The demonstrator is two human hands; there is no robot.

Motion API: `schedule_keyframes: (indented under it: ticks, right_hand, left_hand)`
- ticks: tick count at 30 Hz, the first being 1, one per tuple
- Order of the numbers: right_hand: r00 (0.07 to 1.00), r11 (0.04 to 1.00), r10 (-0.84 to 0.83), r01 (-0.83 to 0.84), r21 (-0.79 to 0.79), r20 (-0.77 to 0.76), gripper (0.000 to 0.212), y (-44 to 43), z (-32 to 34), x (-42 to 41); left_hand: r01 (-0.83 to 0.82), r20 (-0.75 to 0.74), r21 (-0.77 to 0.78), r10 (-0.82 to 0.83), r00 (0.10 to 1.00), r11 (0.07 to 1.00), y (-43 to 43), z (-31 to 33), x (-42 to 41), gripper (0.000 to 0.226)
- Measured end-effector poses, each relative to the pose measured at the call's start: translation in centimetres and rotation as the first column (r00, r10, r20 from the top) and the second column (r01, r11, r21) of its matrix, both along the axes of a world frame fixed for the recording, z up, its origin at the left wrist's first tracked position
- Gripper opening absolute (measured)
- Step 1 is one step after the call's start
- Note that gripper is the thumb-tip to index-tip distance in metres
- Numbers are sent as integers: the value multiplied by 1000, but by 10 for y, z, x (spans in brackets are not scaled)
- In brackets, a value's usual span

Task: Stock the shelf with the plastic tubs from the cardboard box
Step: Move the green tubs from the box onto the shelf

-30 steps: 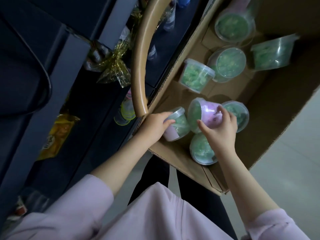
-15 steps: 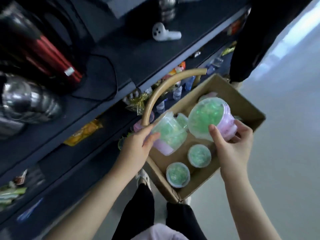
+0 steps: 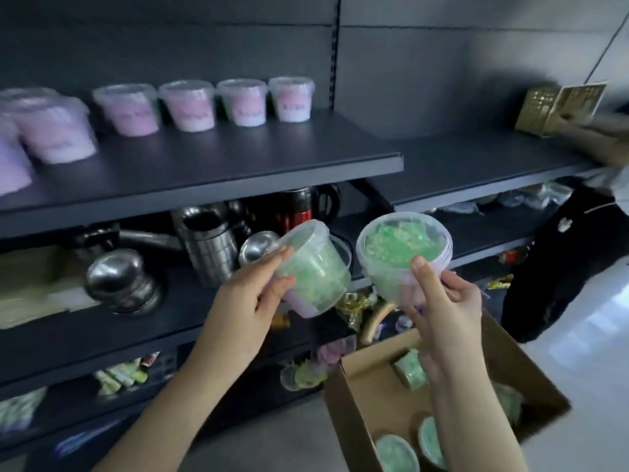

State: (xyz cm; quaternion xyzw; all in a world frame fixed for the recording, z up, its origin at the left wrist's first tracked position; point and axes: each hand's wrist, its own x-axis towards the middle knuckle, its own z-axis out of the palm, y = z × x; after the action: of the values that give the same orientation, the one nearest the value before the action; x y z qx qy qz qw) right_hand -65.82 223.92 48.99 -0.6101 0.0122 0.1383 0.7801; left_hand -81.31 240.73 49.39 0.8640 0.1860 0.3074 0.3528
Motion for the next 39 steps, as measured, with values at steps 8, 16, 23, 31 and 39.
schedule_keyframes:
  ticks: [8,16,23,31,39]
  right_hand:
    - [986,977,132,-147,153,104,63,106,53,-102]
    - [958,937,267,-283,205,101,61,185,89,-125]
    - [955,966,245,-254,37,169,54,265,97,-79]
    - [917,872,314,-176,-458,247,84,334,100,-18]
    - [513,791,611,-427,-438,603,69,345,96,49]
  left_hand:
    - [-216,147,314,177,973,925,88,60,-119,44]
    - [-330,112,416,312,943,848,145,83,-146,42]
    - [-409,27,527,465,885,745,206,79,-111,42]
    - [-403,34,631,495,868,663,265,96,-46,36]
    - [-355,279,267,281,918,896,322,81,-28,30]
